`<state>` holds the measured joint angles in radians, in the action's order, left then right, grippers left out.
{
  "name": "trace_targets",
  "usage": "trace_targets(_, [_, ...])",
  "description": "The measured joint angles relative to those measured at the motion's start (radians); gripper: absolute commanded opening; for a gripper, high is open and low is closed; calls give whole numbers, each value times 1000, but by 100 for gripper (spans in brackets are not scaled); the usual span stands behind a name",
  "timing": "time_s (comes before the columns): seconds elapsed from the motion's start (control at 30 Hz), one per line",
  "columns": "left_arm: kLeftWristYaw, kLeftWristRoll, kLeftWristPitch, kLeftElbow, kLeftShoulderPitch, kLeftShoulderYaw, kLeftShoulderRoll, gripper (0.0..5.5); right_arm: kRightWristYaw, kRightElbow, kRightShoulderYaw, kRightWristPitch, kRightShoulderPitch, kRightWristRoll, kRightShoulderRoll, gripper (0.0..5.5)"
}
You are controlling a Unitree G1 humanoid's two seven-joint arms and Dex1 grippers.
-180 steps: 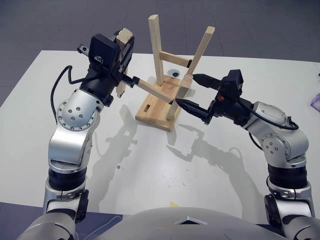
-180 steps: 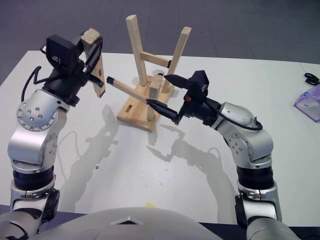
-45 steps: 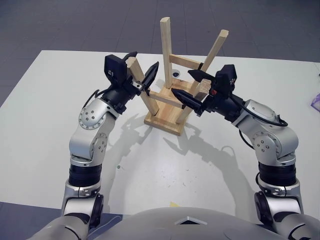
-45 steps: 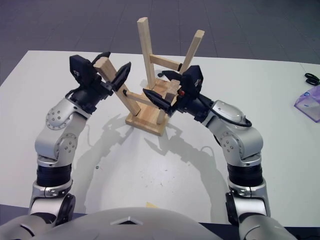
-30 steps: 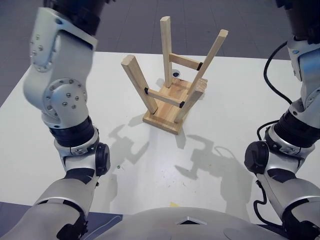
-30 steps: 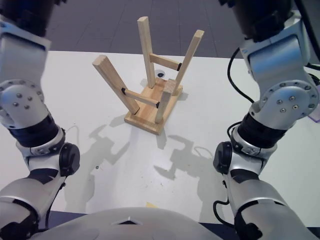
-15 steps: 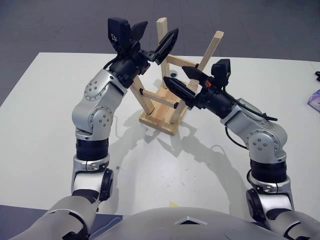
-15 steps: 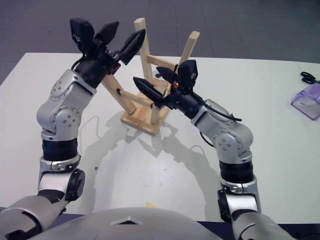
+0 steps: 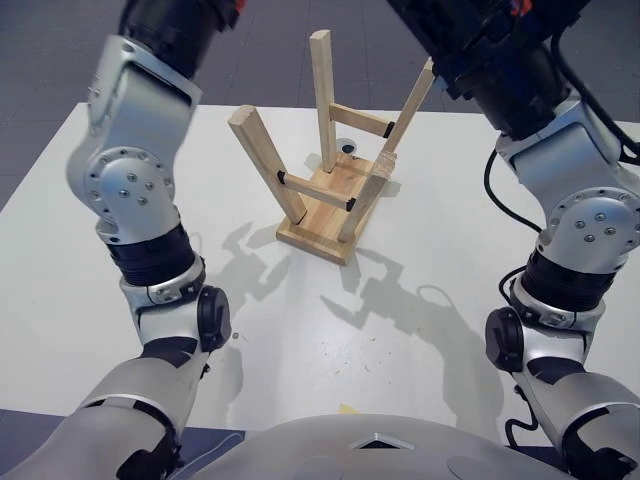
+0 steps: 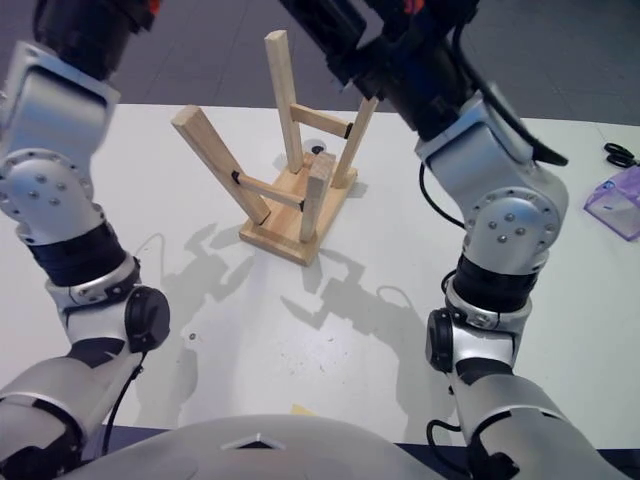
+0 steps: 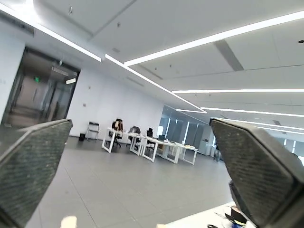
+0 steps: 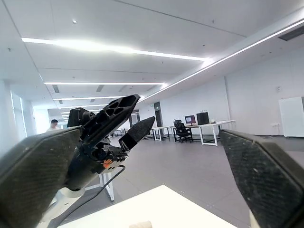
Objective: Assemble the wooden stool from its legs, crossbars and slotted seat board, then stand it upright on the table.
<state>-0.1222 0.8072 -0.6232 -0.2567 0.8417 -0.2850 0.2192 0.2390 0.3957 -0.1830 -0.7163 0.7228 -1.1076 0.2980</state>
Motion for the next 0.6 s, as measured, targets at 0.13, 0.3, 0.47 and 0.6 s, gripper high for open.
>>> trace_targets(0.13, [-29,-107,18,77,-142,102,-10,539,6,8,124,-29,-149,38,-46,540])
trace_targets(0.3, [-97,-243,193,250,-185,190,-38,539,91,18,224,64,-276,152,-46,540])
trace_targets(0.47, [-105,-244,210,268,-197,172,-66,539,122,14,228,73,-299,171,-27,540])
trace_targets(0.6, [-79,-242,203,241,-193,156,-86,539,94,10,159,43,-309,66,-44,540])
